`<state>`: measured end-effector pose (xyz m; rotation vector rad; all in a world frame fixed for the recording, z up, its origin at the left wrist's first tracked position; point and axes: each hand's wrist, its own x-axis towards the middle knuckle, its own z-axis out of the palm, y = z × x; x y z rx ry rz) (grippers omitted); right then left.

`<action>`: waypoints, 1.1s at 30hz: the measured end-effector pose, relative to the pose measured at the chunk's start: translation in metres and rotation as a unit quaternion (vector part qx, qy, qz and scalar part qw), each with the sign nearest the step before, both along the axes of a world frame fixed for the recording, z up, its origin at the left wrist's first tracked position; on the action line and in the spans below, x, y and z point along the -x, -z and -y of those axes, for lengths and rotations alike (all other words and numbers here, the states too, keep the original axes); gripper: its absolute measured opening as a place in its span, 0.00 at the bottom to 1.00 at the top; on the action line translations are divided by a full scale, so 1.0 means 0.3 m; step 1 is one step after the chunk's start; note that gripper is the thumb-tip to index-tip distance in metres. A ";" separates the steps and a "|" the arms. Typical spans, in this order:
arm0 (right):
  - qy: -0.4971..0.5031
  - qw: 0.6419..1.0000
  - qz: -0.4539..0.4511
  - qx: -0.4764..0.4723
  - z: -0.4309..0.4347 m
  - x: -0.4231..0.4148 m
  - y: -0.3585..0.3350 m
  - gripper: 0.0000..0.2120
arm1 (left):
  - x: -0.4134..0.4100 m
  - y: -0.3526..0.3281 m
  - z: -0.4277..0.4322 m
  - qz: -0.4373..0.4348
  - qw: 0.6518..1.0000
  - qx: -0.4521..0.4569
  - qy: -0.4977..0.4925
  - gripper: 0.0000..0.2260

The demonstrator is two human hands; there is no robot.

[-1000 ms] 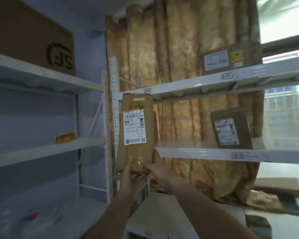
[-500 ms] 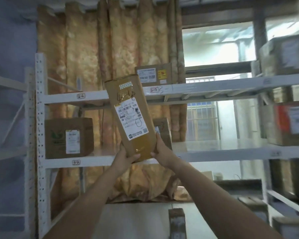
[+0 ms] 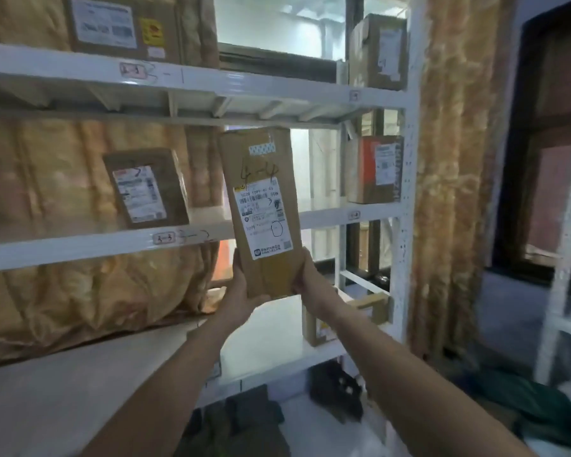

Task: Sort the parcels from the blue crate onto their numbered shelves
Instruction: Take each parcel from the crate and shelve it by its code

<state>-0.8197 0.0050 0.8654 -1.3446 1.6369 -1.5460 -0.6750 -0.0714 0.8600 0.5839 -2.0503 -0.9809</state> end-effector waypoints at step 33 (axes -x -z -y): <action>-0.117 0.969 -0.099 -0.192 0.823 0.683 1.058 0.42 | 0.655 1.083 0.680 0.168 0.950 -0.153 -0.213 0.27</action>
